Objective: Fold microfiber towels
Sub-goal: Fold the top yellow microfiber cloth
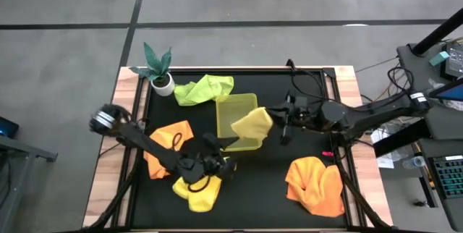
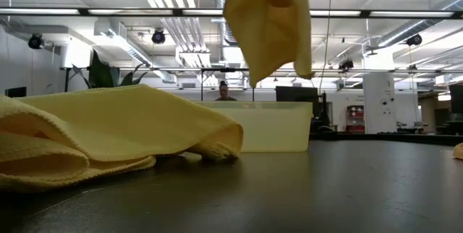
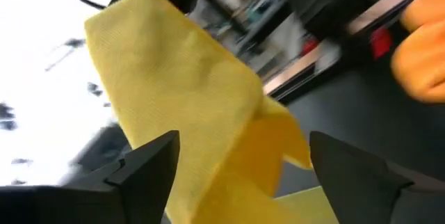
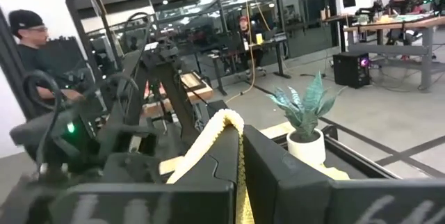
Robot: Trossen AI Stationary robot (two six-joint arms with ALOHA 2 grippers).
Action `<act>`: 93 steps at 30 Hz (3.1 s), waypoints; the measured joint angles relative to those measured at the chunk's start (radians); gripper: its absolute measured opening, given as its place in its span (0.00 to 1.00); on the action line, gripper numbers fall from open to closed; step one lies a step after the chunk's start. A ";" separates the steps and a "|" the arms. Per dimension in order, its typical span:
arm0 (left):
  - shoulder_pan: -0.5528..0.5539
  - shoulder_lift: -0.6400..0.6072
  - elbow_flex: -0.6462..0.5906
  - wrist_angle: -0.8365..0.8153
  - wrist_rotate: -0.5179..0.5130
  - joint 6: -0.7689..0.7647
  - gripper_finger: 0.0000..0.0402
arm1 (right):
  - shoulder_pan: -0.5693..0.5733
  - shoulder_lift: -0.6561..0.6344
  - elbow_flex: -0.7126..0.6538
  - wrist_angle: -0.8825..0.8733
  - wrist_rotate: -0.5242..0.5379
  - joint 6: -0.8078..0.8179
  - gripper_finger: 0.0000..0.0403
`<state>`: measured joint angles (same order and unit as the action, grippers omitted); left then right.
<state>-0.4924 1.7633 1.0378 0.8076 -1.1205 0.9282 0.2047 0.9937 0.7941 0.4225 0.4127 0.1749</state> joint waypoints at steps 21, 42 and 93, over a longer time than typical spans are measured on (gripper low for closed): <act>0.093 0.172 0.014 0.527 -0.063 0.343 0.72 | 0.000 0.141 0.141 -0.082 0.012 0.017 0.02; -0.043 0.019 0.042 0.511 -0.042 0.276 0.00 | 0.005 0.131 0.142 -0.290 0.032 0.068 0.06; -0.026 -0.074 0.032 -0.083 -0.090 -0.167 0.00 | 0.190 0.400 0.300 -0.307 0.139 -0.123 0.57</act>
<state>-0.5186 1.6897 1.0702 0.7242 -1.2106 0.7616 0.3950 1.3940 1.0944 0.1155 0.5514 0.0519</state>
